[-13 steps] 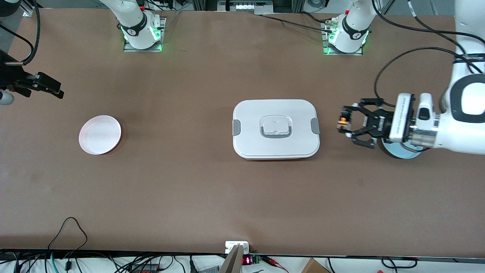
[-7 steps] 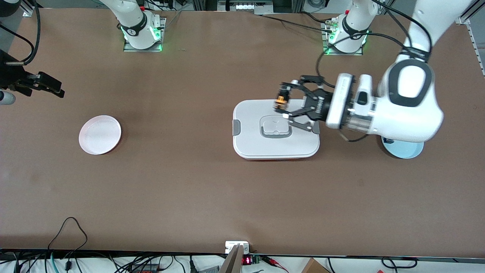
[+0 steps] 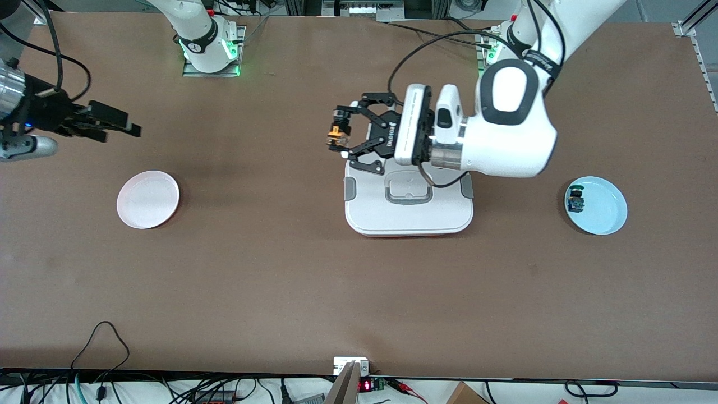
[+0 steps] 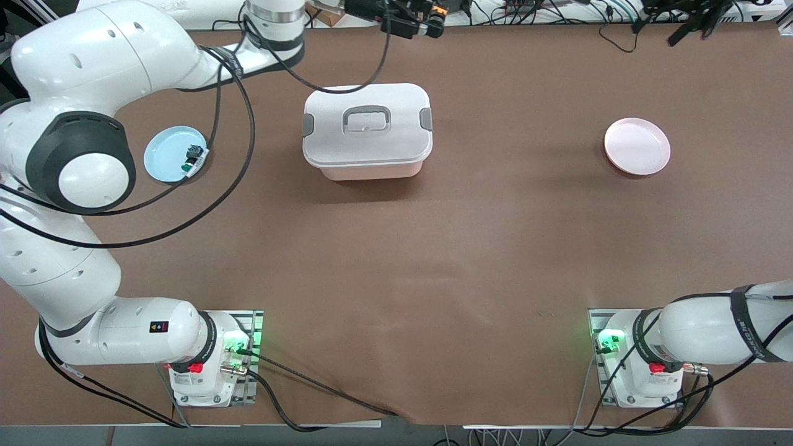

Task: Transfer orange switch to right arm and place
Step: 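Carry the switch over the box while the right gripper reaches in, then bring the right gripper to the switch and close on it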

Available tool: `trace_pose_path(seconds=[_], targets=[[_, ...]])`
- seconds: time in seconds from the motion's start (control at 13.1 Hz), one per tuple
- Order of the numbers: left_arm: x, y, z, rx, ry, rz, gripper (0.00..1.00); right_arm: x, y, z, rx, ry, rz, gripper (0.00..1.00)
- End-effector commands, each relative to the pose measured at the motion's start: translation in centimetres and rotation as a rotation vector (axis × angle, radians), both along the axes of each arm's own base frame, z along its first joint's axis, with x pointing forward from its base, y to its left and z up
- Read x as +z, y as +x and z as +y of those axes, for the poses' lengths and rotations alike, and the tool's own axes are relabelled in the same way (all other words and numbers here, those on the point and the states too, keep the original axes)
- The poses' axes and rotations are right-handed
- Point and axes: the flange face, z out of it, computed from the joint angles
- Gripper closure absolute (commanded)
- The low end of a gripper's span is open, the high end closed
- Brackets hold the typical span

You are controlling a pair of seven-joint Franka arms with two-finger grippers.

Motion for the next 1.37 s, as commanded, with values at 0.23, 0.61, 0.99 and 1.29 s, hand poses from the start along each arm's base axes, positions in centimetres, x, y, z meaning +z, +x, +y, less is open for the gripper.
trace_pose_path(seconds=[0.23, 0.61, 0.99, 1.29], targets=[[0.7, -1.1, -3.0, 0.079, -0.045, 0.034, 0.99, -4.9, 1.4, 4.7, 0.040, 0.431, 0.242, 0.00], [1.0, -0.7, -2.6, 0.092, -0.050, 0.013, 0.97, -4.9, 2.3, 7.8, 0.033, 0.642, 0.267, 0.00], [1.1, -0.6, -2.6, 0.103, -0.048, 0.008, 0.97, -7.2, 4.1, 11.3, -0.069, 0.859, 0.299, 0.00], [1.1, -0.5, -2.6, 0.104, -0.048, 0.006, 0.97, -10.0, 4.6, 12.9, -0.222, 1.042, 0.351, 0.00]])
